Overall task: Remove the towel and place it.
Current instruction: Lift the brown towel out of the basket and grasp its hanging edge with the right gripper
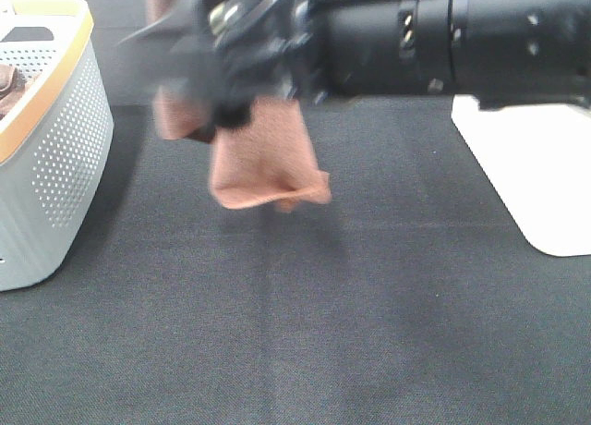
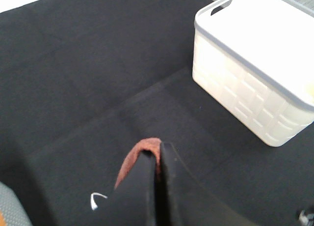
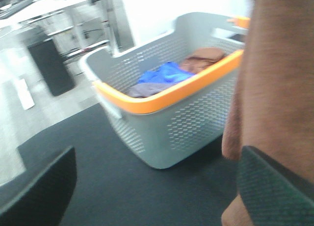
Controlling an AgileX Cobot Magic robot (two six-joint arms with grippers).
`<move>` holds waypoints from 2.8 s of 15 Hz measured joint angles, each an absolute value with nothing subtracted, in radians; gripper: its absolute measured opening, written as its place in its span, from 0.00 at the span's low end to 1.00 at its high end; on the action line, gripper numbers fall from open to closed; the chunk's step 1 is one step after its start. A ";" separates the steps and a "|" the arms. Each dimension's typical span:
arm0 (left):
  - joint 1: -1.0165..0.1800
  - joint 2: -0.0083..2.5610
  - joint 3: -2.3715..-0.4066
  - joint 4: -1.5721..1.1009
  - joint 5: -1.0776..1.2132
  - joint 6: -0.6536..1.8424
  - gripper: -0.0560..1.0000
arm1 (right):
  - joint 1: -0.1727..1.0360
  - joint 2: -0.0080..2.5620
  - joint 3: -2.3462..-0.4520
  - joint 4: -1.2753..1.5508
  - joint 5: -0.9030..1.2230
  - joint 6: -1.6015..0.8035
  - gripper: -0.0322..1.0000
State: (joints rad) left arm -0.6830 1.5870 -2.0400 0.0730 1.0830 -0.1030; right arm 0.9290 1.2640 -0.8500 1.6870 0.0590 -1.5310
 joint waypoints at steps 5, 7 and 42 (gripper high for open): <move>-0.683 1.587 -2.040 0.039 1.036 -0.106 0.05 | 0.929 1.409 -0.904 1.664 0.151 -1.556 0.81; -0.683 1.587 -2.040 0.022 1.033 -0.106 0.05 | 0.929 1.484 -0.951 1.662 0.169 -1.571 0.81; -0.683 1.529 -2.040 0.017 0.996 0.285 0.05 | 0.929 1.587 -1.002 1.744 -0.598 -1.817 0.80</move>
